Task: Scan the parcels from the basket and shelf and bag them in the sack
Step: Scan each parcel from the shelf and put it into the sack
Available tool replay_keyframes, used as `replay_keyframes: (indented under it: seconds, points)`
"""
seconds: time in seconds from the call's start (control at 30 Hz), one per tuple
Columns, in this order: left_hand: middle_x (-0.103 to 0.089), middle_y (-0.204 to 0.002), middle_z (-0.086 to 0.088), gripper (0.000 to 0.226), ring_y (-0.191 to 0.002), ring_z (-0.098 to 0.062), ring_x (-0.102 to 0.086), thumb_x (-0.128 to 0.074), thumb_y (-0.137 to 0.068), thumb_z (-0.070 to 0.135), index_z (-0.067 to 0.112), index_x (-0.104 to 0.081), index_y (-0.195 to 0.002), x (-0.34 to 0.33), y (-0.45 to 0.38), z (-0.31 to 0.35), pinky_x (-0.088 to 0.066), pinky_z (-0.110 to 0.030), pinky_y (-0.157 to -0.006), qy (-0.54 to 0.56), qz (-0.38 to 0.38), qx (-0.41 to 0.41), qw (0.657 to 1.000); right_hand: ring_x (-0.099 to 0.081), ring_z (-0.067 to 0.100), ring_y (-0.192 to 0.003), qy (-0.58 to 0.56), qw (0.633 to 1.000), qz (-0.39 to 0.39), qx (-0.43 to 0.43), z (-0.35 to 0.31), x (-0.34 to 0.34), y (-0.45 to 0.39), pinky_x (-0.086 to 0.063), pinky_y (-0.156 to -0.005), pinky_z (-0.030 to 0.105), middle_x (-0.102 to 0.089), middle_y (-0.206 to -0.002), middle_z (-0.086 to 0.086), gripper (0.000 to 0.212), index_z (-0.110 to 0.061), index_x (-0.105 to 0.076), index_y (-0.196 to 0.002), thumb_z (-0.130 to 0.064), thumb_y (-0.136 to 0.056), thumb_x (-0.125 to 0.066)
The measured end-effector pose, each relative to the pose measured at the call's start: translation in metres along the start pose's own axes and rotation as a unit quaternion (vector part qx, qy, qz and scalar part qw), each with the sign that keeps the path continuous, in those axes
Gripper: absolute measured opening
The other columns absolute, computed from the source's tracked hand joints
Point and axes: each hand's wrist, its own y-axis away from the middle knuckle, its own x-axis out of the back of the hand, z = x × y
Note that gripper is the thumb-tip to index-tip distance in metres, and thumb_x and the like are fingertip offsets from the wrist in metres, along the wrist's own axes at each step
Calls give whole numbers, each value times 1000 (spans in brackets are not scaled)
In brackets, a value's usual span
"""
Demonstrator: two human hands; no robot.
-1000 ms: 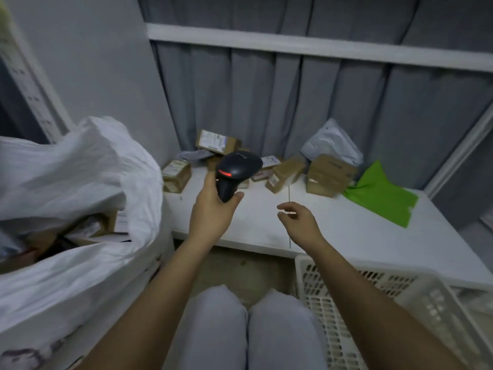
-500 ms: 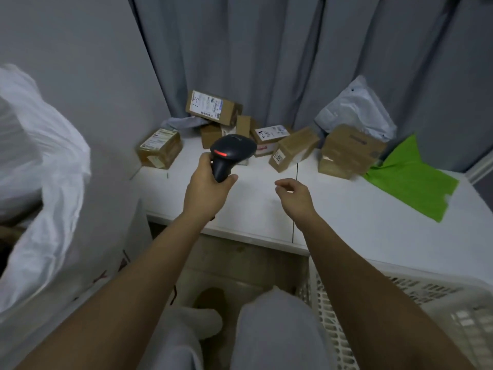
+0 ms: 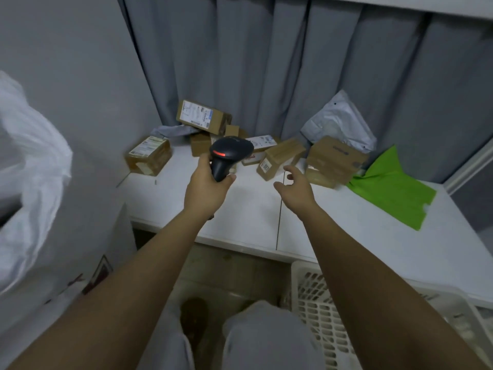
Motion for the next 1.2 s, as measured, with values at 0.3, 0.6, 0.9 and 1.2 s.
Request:
replay_keyframes:
  seconds: [0.3, 0.6, 0.9, 1.2]
  points:
    - [-64, -112, -7, 48, -99, -27, -62, -69, -87, 20, 18, -44, -128, -56, -39, 4, -48, -30, -74, 51, -25, 4, 998, -35, 28, -139, 114, 993, 11, -25, 38, 52, -49, -33, -112, 39, -35, -153, 9, 81, -17, -29, -152, -27, -85, -73]
    - [-63, -108, -10, 43, -95, -33, -62, -72, -84, 18, 12, -48, -119, -154, -84, -23, -53, -43, -81, 79, -64, 0, 995, -28, 35, -140, 205, 970, 125, -37, 114, 86, -102, -29, -110, 40, -27, -153, 17, 83, -15, -29, -150, -25, -82, -75]
    - [-65, -95, -7, 36, -83, -26, -65, -70, -84, 15, 14, -51, -115, -238, -140, -49, -56, -44, -76, 107, -95, -16, 990, -23, 39, -141, 570, 794, 210, 6, 200, 94, -184, -19, -112, 60, -26, -153, 17, 105, -22, -26, -150, -37, -65, -85]
    - [-66, -87, -2, 31, -73, -13, -66, -71, -84, 13, 13, -54, -109, -273, -161, -76, -56, -36, -70, 124, -109, 29, 986, -37, 35, -114, 597, 726, 304, 156, 234, 97, -236, -36, -105, 59, -50, -119, 19, 84, -14, -43, -130, -11, -54, -78]
